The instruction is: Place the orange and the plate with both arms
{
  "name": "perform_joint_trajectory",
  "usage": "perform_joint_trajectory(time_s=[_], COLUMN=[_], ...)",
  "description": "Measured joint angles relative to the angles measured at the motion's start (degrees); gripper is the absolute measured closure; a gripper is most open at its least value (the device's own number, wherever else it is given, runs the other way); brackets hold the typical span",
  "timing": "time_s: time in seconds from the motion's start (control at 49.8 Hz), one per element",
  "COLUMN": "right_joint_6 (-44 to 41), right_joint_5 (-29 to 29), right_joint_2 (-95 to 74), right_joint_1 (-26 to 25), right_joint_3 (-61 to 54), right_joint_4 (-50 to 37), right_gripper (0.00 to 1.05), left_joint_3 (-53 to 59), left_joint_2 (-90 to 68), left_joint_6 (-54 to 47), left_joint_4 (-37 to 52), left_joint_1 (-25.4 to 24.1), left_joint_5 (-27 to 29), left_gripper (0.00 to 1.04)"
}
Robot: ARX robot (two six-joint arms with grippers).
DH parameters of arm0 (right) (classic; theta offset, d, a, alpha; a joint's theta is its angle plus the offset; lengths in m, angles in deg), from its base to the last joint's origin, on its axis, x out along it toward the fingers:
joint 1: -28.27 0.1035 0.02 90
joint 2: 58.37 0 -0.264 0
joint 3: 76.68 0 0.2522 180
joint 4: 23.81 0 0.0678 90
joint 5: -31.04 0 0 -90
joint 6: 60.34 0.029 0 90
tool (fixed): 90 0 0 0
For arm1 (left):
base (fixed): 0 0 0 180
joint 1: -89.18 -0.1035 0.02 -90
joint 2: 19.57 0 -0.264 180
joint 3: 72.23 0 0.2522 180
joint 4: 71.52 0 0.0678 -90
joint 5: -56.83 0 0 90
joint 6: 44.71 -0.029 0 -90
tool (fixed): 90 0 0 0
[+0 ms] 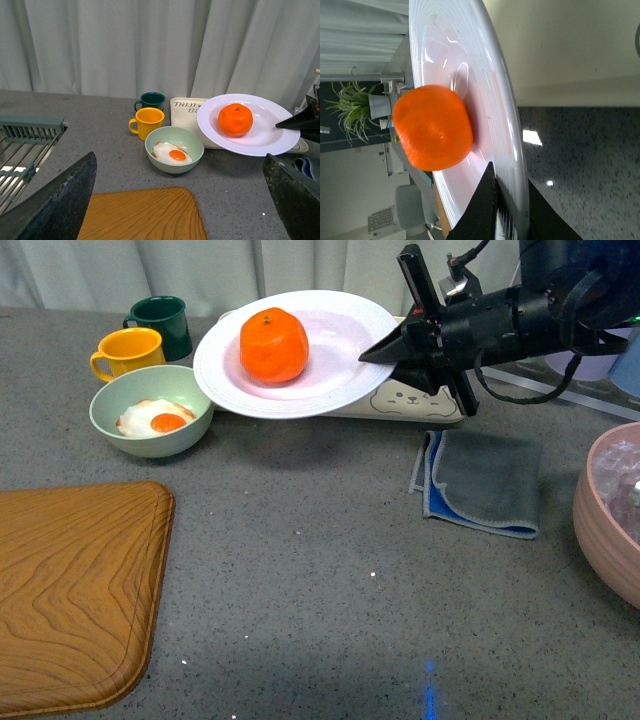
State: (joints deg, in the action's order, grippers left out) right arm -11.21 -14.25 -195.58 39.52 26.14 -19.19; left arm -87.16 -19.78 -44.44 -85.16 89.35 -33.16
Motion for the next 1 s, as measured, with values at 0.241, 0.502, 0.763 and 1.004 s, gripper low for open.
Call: perform_joint_trajectory(time_s=[0.241,0.502,0.763,1.004], right_joint_6=[0.2,0.3,-0.8,-6.6], right_joint_5=[-0.3,-1.1,-1.8,-4.1], right_joint_2=[-10.9,-22.1,-28.4,-21.9], right_joint_1=[-0.4,-0.9,-1.4,-1.9], right_joint_3=[17.1,35.8,47.1,36.2], right_joint_4=[7.5,15.8,23.6,19.0], right_gripper=[1.01,1.01,0.88,0.47], left_joint_3=[0.0,0.0,0.0,0.0], left_joint_2=[0.0,0.0,0.0,0.0], left_joint_6=[0.0,0.0,0.0,0.0], left_joint_4=[0.0,0.0,0.0,0.0], left_joint_1=[0.0,0.0,0.0,0.0], left_joint_5=[0.0,0.0,0.0,0.0], left_gripper=[0.07,0.07,0.07,0.07])
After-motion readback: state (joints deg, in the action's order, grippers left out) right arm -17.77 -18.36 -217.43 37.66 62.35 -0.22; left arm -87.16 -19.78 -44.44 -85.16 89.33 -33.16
